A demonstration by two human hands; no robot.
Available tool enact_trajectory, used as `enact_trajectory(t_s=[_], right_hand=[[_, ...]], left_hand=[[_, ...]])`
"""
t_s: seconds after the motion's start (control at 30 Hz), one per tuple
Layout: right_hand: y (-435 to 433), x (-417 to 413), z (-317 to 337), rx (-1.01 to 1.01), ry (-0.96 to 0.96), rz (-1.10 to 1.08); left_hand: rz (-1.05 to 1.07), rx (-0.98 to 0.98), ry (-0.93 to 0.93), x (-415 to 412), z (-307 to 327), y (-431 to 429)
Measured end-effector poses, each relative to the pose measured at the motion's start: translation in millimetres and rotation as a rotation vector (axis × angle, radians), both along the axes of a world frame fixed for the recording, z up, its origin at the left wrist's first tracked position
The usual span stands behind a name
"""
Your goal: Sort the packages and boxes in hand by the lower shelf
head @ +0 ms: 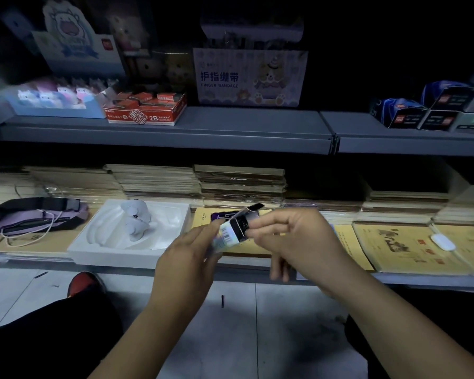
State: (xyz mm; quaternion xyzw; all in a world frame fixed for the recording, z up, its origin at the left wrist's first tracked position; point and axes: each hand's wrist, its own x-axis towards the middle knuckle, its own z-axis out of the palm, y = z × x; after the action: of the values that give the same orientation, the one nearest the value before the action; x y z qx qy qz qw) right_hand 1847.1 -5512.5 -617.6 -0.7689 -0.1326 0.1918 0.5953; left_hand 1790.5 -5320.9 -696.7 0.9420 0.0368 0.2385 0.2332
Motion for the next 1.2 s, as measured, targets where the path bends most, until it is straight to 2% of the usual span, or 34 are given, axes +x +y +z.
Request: enact_trajectory(t_s=[0.1, 0.23, 0.47, 0.67, 0.93, 1.1, 1.2], right_hand=[[-2.7, 8.0, -4.7, -0.014, -0.170, -0.114], [-2.3, 14.4, -15.2, -0.056, -0.234, -0.163], [-2.3, 14.5, -15.8, -0.058, -0.338, -0.139], [-2.9, 12.2, -15.4, -0.058, -0.336, -0.076], [-2.5, 9.3, -6.5, 0.099, -0.192, 0.017], [-1.2, 6.3, -4.2, 0.199, -0.170, -0.003], [0.1, 6.4, -5.6, 0.255, -0.221, -0.044]], left_hand=[[0.008, -0.266, 0.061, -1.7, 2.2, -0.7], [-0.089, -0.519, 0.103, -1.6, 5.9, -5.4], [-0.171, -0.725, 0.163, -1.2, 9.9, -10.5], [-0.289, -0.932, 0.183, -4.6, 19.0, -9.7], [-0.443, -1.041, 0.221, -6.6, 26.9, -2.6], [-0.475, -1.055, 0.307, -8.4, 27.0, 1.4], [-0.492, -1.070, 0.327, -9.0, 29.6, 2.0]])
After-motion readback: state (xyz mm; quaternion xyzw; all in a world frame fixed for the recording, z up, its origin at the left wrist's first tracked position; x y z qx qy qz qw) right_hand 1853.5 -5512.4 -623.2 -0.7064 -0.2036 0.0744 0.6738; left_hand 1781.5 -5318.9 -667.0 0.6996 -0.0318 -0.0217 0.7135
